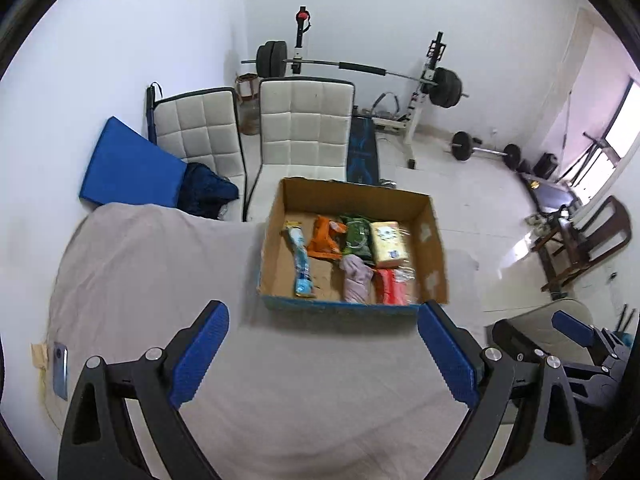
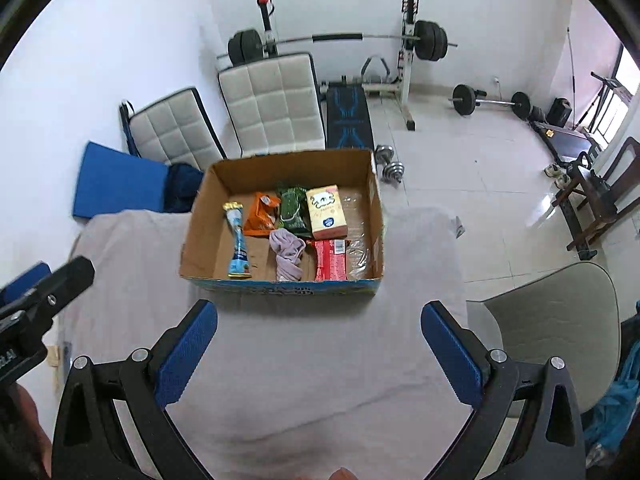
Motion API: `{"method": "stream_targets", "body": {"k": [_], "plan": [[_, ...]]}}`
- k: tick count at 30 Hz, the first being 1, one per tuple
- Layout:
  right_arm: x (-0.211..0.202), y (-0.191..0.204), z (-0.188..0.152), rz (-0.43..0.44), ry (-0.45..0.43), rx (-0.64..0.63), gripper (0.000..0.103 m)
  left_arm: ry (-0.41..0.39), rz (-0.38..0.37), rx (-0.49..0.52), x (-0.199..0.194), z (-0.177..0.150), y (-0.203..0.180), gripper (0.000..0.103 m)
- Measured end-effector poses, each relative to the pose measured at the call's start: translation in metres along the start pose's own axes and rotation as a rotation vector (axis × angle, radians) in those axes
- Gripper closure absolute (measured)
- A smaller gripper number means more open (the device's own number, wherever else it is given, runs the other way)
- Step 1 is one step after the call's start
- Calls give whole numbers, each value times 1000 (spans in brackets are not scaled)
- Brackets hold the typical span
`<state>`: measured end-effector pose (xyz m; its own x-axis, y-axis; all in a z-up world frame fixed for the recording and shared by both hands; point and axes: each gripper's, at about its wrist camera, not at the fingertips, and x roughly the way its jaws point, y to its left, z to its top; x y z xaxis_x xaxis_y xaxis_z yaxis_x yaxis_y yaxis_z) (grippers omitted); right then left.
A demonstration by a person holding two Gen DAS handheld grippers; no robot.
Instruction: Organize soft objects
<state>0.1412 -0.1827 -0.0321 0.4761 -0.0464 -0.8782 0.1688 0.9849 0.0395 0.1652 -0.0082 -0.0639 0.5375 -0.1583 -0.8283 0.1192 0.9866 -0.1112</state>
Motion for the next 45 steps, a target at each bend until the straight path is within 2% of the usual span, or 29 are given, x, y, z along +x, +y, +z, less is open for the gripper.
{"method": "stream_targets", "body": {"k": [4,10,19,20,23,27,35,45], "plan": [[-46,-2,-13,-8,-51,-16,0,-29,3,8,-28,-7,-5,6],[-92,1,-34,-1,-64,-51,0,-70,14,18,-62,-17,-9,6],[-125,2,-40,-23,-118,-59,0,-121,59,46,-87,-25,-13,6],[-127,4,-39,-37,-132,-62,0,-129,64,44,-88,-25,-12,0],[-131,3,-32,-54,-158,-59,0,-153,73,30,-89,-24,-8,0],[-127,1,-22,-68,-168,-50,0,-147,80,17,-82,-21,-4,0],[-113,1,-15,-82,-162,-47,0,-137,108,29,-67,-20,-7,0],[-95,-3,-12,-96,-142,-44,0,-121,108,37,-56,-21,-11,0]]}}
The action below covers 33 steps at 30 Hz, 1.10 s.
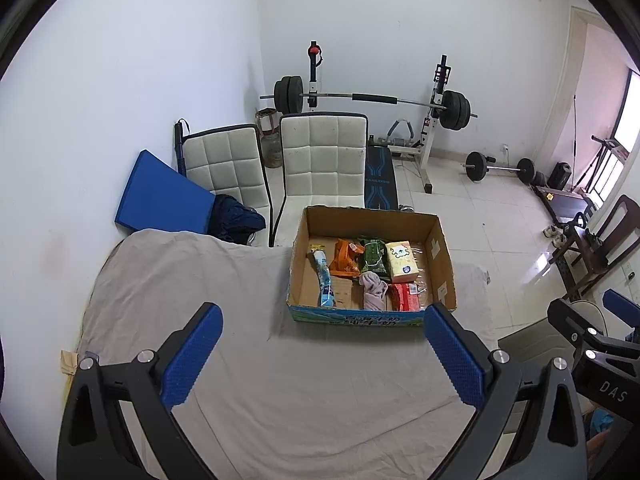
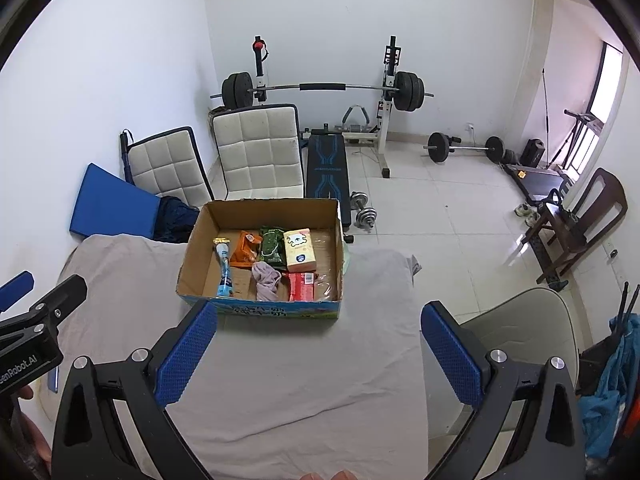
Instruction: Organize soft objects
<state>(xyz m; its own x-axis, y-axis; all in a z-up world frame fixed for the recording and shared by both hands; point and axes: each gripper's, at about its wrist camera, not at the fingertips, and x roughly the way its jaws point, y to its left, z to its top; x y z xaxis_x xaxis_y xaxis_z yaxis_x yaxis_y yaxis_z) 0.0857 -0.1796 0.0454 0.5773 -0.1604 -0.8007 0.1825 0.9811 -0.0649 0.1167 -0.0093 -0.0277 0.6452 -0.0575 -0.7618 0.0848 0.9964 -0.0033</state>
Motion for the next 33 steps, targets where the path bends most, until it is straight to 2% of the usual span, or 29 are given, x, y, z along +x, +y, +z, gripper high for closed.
{"method": "stream_targets", "body": {"k": [33], "plan": [[-6,-8,5,17,-25,-22,0,-8,3,20,0,1,-7,0]]}}
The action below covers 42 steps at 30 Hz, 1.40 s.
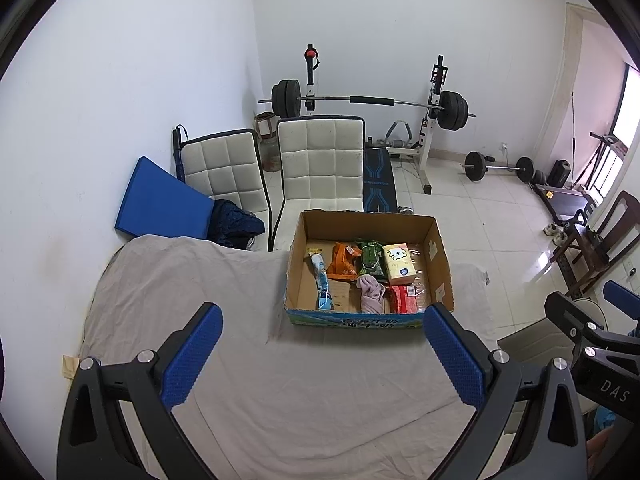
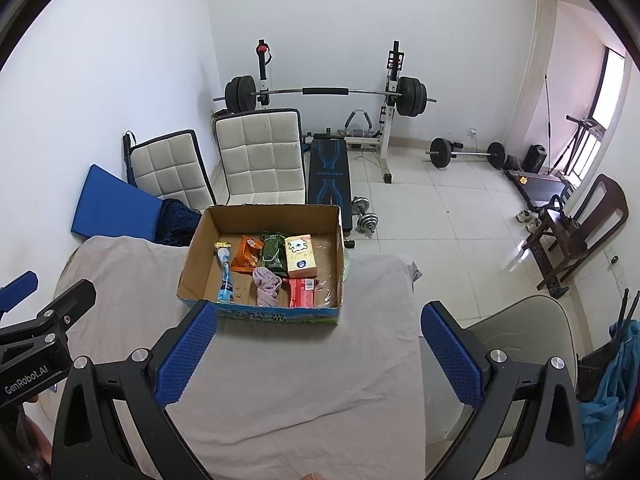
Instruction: Organize soft objects
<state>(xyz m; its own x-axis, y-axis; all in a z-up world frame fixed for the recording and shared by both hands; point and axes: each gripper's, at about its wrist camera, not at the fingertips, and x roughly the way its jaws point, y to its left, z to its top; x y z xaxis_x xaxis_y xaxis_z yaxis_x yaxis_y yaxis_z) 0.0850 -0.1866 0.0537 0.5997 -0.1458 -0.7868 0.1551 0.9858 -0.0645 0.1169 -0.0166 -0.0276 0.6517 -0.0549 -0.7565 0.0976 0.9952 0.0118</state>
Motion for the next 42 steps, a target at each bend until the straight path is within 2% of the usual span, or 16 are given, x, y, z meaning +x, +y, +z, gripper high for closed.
{"method": "stream_targets", "body": {"k": [42], "plan": [[-23,0,10,-1,-18,-15,0,-16,-8,4,-16,6,2,0]]}}
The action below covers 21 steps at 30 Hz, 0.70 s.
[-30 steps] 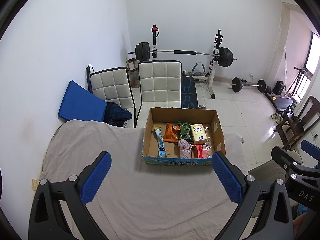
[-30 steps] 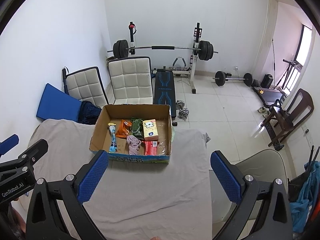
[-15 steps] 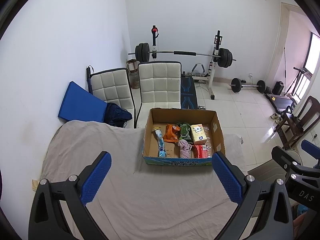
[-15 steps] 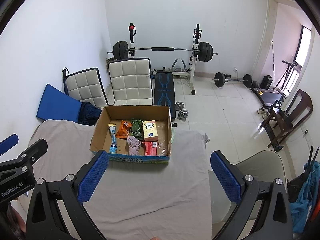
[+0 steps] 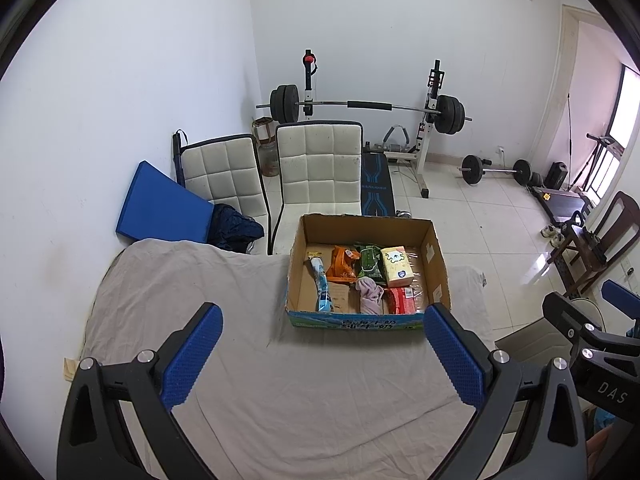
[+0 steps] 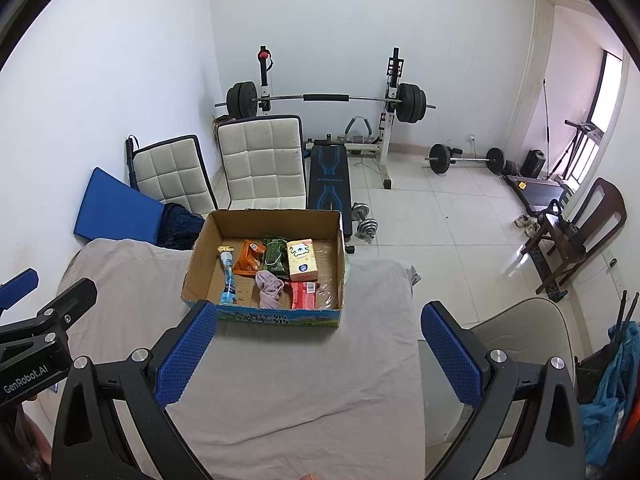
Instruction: Organize soft objects
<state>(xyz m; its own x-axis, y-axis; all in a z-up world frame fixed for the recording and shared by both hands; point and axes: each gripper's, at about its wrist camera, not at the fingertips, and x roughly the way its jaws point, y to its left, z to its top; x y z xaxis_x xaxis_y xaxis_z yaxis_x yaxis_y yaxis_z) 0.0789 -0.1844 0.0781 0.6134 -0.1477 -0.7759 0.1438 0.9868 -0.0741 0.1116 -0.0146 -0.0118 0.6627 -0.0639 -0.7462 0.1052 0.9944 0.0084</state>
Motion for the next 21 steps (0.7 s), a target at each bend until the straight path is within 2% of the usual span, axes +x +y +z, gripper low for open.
{"method": "stream_targets", "body": {"k": [21], "plan": [[-2,4,0,-4,-7,8,0,-4,-1,2,0,-1,1,0]]}}
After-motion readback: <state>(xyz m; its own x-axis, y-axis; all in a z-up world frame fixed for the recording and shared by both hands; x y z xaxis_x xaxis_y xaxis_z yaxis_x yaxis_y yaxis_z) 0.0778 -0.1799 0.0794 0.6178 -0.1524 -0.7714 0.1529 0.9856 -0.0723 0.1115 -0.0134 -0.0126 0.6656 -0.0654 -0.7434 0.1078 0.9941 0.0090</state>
